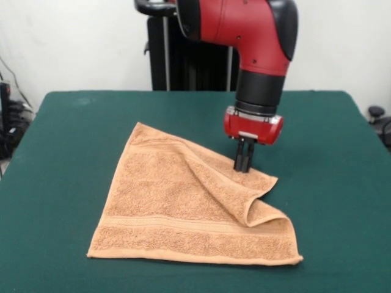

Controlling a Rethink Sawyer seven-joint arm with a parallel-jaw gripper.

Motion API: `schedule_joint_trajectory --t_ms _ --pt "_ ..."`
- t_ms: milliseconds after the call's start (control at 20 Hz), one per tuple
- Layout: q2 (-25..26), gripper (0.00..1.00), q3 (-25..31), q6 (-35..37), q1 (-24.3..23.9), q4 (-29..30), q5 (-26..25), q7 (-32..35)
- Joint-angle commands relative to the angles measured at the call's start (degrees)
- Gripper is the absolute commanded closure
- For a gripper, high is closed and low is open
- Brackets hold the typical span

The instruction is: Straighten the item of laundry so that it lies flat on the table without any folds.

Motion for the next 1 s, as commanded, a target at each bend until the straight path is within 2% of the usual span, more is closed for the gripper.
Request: schedule_joint_trajectory --t_ms 50,650,1000 --pt "7.6 1.0 4.31 -2.13 -0.29 11.79 -0.5 11.51" --pt "6.89 1.0 5.23 -3.92 -3.04 14.55 -2.42 7.95" --pt "4.66 1.0 5.64 -3.22 -4.77 16.87 -4.5 6.85"
